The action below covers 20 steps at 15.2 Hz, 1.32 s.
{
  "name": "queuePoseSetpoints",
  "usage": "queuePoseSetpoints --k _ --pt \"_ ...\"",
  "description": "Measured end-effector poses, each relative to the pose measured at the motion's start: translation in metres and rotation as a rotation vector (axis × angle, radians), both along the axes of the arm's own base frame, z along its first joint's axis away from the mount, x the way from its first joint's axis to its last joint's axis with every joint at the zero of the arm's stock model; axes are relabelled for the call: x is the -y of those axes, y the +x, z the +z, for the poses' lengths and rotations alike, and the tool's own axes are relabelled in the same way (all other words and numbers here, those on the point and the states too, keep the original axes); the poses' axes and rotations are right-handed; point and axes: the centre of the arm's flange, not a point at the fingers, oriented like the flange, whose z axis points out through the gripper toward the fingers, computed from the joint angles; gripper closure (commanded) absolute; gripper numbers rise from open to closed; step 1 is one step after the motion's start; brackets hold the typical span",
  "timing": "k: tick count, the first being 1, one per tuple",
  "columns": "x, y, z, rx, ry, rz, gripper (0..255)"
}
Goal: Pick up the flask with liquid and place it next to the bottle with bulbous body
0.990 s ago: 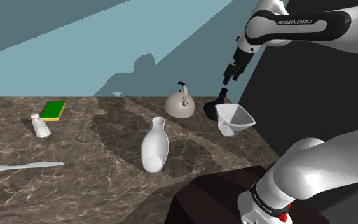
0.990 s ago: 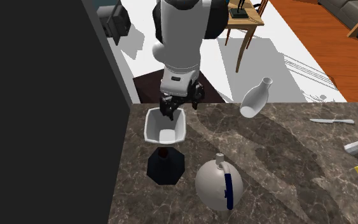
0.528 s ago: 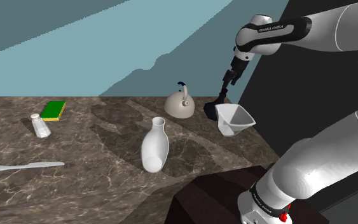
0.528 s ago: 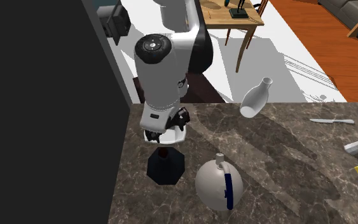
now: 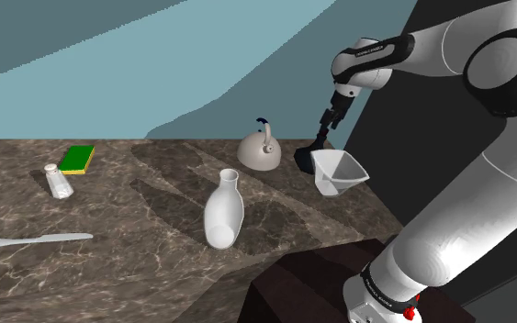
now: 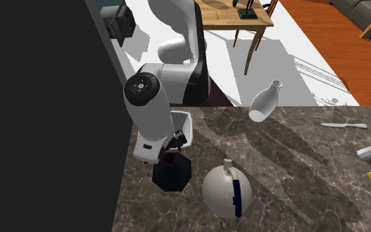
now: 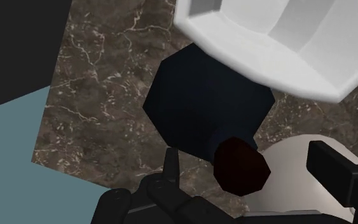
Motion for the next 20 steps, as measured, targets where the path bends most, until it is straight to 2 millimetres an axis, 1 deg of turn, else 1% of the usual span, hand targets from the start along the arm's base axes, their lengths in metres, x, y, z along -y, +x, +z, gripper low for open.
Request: queuePoseSetpoints --k 3,5,10,11,20 --pt "0.001 0.002 -0.016 0.0 0.0 0.0 0" --pt "0.0 0.002 -0.023 0.0 0.0 0.0 0" --pt "0.0 0.002 -0.025 0.0 0.0 0.0 0" --pt "0.0 0.002 -0.025 0.0 0.0 0.0 255" --pt "0.0 0.002 -0.025 0.0 0.0 0.0 255"
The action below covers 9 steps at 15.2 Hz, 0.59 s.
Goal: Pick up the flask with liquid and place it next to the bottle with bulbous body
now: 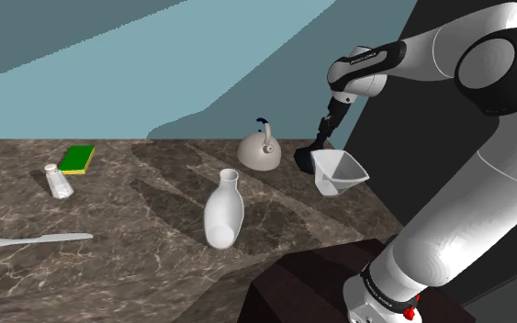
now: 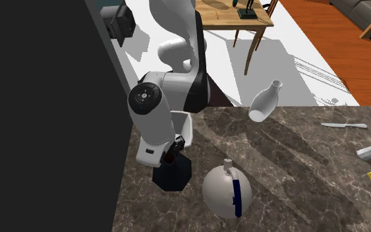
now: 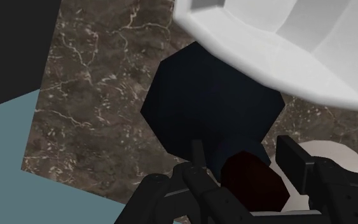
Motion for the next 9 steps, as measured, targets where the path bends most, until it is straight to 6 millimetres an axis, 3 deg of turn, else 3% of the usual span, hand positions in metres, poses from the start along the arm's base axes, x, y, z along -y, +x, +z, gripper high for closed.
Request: queuePoseSetpoints --k 3,9 --pt "0.0 0.0 0.005 -0.001 0.0 0.0 255" --pt "-0.001 0.0 0.036 -0.001 0.0 0.0 255"
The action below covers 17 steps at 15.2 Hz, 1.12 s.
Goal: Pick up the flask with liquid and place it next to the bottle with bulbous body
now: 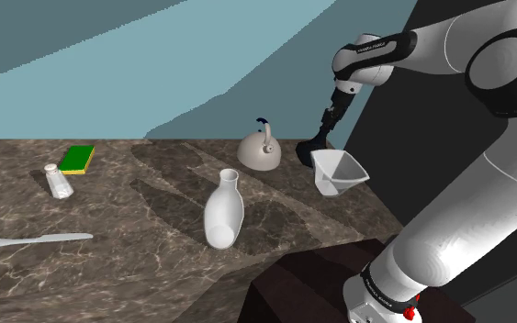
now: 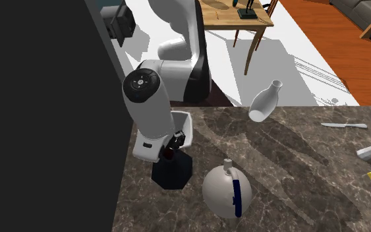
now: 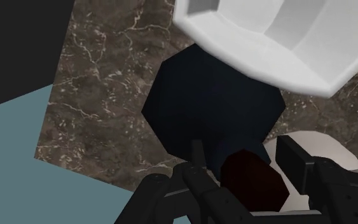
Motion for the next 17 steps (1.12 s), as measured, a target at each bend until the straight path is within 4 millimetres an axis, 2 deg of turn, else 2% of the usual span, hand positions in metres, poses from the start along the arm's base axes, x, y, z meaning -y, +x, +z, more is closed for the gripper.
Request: queuePoseSetpoints --k 17 --pt "0.001 0.0 0.09 0.0 0.0 0.0 255"
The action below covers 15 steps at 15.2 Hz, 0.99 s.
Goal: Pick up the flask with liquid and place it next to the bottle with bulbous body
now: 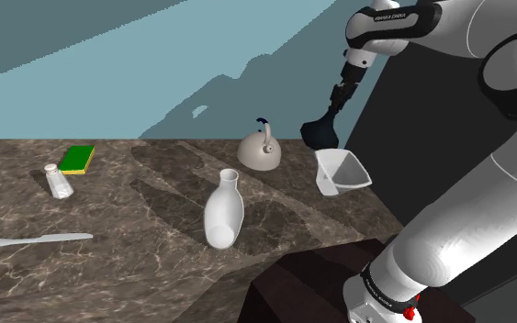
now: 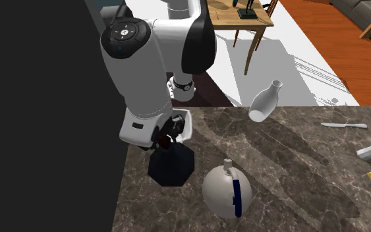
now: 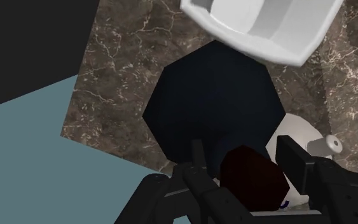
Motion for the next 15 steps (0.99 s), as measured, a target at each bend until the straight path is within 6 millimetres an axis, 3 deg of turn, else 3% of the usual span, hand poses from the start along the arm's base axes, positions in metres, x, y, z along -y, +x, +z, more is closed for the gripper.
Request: queuePoseSetpoints --k 15 --pt "0.0 -0.001 0.078 0.0 0.0 0.0 255"
